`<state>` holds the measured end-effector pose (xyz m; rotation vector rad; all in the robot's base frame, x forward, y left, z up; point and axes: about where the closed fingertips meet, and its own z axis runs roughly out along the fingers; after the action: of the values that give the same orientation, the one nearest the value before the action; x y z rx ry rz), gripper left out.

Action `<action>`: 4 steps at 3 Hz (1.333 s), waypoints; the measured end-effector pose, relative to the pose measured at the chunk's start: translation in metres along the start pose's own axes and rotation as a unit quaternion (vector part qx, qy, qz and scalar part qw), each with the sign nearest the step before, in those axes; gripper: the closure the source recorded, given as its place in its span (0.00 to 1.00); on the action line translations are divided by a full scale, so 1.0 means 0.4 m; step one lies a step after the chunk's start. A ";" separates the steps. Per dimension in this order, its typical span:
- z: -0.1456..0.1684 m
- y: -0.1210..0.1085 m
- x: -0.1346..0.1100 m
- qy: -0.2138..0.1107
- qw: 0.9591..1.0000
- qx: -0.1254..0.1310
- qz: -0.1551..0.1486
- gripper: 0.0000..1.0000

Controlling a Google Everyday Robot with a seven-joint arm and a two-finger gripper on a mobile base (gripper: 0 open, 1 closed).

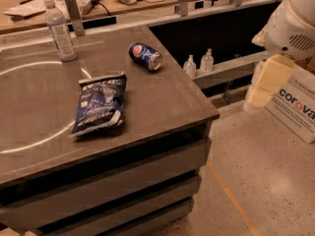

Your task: Place blue plastic bottle upright

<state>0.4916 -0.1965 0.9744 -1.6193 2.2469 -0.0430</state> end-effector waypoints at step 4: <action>0.179 -0.261 -0.261 -0.038 0.997 0.003 0.062 0.00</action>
Offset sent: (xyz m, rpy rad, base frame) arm 0.1085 0.0655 -0.0118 0.0577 0.0258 0.0080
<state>0.6374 -0.1223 0.9615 -1.4514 2.2810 0.0434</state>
